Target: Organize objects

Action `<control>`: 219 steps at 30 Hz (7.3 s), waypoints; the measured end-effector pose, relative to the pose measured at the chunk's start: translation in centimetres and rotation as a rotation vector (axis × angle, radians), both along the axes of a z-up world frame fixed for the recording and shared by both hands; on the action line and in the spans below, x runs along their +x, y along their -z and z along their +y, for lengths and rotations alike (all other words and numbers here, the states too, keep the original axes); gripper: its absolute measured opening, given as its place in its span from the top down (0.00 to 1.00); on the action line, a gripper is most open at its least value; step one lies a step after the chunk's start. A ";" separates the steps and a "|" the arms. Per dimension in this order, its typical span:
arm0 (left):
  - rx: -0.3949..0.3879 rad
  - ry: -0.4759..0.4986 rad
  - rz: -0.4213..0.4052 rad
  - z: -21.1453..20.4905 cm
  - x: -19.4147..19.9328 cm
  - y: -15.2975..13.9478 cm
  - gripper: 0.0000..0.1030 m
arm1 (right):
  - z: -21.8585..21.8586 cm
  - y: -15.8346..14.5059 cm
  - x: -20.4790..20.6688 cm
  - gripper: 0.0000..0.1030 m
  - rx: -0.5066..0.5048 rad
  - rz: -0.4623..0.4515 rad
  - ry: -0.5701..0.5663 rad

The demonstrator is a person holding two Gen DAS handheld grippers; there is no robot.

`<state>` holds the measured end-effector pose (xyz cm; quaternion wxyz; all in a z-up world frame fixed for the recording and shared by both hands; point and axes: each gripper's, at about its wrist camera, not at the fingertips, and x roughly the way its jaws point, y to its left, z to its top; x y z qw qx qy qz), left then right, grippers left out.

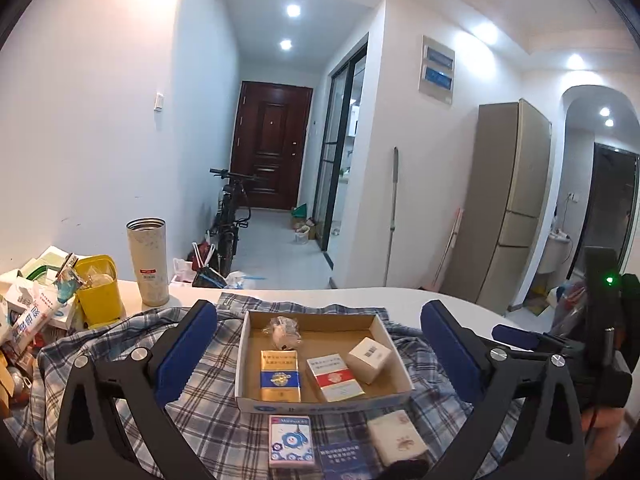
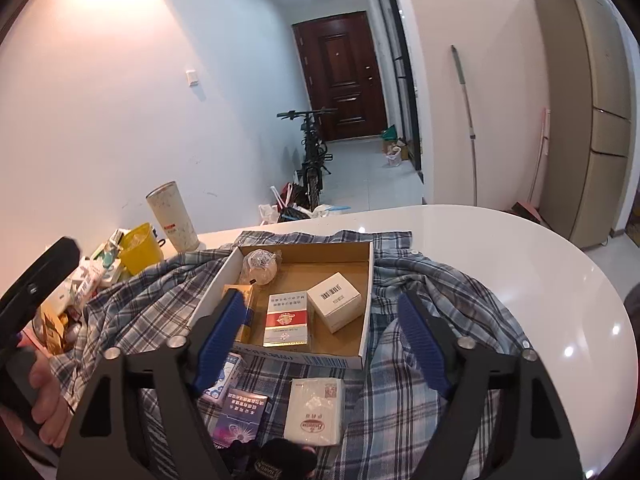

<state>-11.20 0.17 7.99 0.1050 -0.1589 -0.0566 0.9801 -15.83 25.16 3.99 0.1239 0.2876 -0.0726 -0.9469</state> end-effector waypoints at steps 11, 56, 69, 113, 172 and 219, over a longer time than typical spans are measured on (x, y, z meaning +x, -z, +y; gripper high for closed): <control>-0.081 -0.021 -0.070 0.1 1.0 1.0 0.00 | 1.1 -0.5 1.2 0.00 -0.022 0.030 0.034; -0.145 -0.078 -0.298 -1.1 -2.6 11.7 0.00 | -5.6 14.6 -3.4 0.30 0.282 -0.348 -0.088; -0.142 -0.111 -0.295 -1.6 -2.6 11.7 0.00 | -4.6 12.7 -2.3 0.59 0.235 -0.238 -0.071; -0.137 0.053 -0.749 1.9 -10.9 17.8 0.45 | -1.8 9.2 -1.2 0.59 0.177 -0.080 0.024; -0.096 0.090 -0.664 7.0 -17.9 14.0 0.52 | 0.7 5.2 -6.4 0.59 0.150 -0.092 0.112; 0.084 -0.162 -0.452 -4.1 -20.4 12.2 0.16 | -9.9 8.1 -18.8 0.57 0.101 -0.275 -0.047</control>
